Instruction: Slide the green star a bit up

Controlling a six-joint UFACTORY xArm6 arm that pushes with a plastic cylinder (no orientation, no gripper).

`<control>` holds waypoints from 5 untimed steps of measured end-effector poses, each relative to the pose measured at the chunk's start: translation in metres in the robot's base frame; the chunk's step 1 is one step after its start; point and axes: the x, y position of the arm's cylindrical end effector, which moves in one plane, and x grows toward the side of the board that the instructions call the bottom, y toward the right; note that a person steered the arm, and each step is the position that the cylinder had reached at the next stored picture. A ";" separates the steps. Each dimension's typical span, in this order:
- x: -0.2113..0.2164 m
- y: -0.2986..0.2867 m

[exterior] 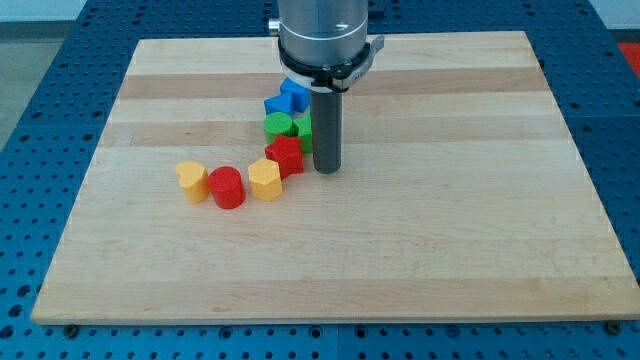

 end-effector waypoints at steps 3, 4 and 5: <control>-0.036 0.004; -0.066 0.004; -0.080 -0.002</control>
